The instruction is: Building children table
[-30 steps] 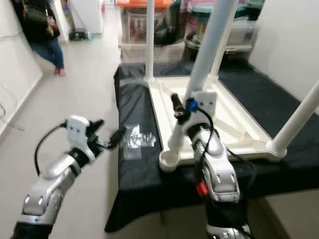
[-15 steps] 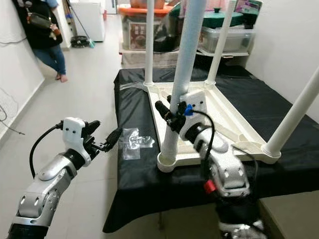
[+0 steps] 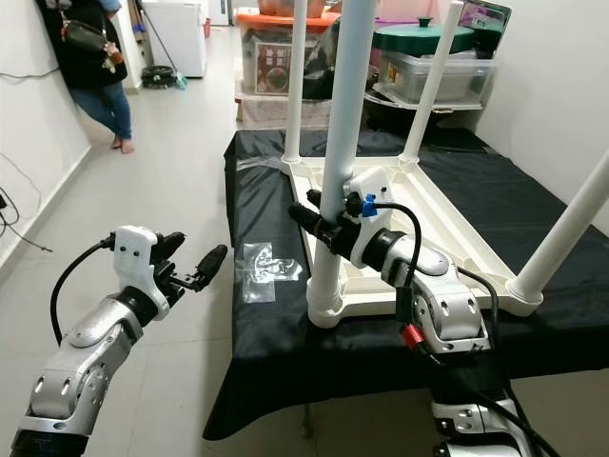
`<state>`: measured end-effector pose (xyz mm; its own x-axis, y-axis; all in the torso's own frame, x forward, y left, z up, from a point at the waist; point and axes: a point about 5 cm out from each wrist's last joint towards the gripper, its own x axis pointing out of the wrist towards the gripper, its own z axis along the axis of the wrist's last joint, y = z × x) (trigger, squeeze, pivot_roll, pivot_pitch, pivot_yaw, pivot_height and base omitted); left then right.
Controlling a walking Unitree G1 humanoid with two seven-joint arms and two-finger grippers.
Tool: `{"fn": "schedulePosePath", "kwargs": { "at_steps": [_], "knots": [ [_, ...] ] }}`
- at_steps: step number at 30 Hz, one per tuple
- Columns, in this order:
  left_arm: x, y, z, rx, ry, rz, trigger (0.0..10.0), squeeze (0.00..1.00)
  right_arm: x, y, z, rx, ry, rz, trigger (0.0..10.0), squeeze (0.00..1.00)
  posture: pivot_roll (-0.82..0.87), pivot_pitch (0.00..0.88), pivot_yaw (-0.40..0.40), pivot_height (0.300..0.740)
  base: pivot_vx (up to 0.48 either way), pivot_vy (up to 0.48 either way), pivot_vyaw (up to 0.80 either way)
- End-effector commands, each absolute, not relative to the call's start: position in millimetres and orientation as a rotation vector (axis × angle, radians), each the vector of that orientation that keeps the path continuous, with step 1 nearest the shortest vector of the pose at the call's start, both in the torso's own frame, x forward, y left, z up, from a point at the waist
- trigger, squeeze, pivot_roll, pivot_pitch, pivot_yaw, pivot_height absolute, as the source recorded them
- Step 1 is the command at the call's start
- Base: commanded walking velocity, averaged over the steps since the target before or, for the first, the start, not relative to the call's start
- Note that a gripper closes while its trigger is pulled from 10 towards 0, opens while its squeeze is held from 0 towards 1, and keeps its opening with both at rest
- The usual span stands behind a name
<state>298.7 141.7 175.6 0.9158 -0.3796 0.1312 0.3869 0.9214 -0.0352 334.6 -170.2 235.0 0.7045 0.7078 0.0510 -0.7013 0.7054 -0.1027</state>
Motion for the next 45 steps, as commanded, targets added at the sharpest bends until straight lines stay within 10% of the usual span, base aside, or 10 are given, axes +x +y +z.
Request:
{"fn": "schedulePosePath", "kwargs": {
  "at_steps": [1, 25, 45],
  "knots": [
    [296.2, 144.0, 173.4, -0.053, -0.106, -0.396, 10.0, 0.0, 337.2, -173.5, 229.6, -0.075, -0.061, 0.818, 10.0, 0.0, 0.11, 0.0, -0.082, 0.74, 0.0, 0.0, 0.0],
    [293.0, 143.7, 172.2, -0.071, -0.092, -0.408, 10.0, 0.0, 335.2, -182.9, 202.1, 0.06, 0.006, 0.868, 10.0, 0.0, 0.12, 0.0, -0.08, 0.74, 0.0, 0.0, 0.0],
    [293.1, 143.4, 169.9, -0.068, -0.089, -0.392, 10.0, 0.0, 327.5, -193.2, 138.3, -0.005, 0.316, 0.046, 10.0, 0.0, 0.1, 0.0, -0.088, 0.74, 0.0, 0.0, 0.0]
  ]
}}
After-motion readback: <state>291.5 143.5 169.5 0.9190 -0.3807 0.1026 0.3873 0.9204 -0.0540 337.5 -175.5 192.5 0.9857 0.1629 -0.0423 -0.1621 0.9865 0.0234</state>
